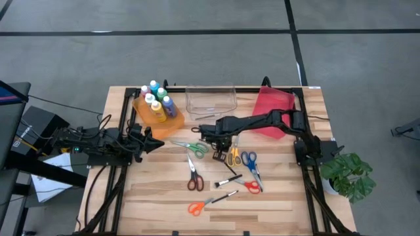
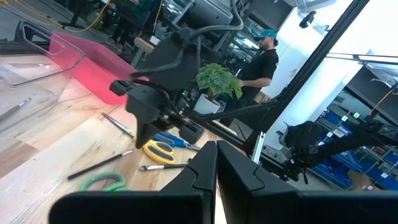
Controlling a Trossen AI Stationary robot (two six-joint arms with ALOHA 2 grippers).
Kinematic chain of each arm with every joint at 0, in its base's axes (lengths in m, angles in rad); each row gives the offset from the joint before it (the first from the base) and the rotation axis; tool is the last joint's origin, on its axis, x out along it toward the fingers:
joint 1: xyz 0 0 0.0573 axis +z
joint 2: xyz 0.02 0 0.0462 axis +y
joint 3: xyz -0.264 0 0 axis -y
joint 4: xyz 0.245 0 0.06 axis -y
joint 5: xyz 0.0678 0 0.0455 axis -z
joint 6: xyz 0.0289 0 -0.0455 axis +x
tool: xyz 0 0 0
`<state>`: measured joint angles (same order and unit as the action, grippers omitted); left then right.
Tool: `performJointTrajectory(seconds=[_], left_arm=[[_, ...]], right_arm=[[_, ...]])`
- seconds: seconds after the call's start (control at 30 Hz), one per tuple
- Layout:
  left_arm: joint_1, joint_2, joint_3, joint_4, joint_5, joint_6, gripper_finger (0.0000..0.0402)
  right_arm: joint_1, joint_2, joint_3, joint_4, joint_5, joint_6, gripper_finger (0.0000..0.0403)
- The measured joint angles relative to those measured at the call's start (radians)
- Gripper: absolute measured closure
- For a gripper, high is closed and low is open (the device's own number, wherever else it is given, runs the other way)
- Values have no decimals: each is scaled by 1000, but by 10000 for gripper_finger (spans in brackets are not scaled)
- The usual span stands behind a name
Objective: Pick & Place Paint Supplies
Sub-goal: Put the black paint brush into the transparent bin
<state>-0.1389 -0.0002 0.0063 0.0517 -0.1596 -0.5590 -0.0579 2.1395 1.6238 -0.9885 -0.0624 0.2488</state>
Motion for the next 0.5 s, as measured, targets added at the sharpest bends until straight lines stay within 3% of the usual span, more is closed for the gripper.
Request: performJointTrajectory(seconds=[0.17,0.33,0.5], left_arm=[[0,0,0,0,0,0,396],[0,0,0,0,0,0,396],[0,0,0,0,0,0,396]], right_arm=[[20,-7,0,-9,-31,14,402],[30,-18,3,-17,7,31,400],[-8,-26,4,-64,11,-32,346]])
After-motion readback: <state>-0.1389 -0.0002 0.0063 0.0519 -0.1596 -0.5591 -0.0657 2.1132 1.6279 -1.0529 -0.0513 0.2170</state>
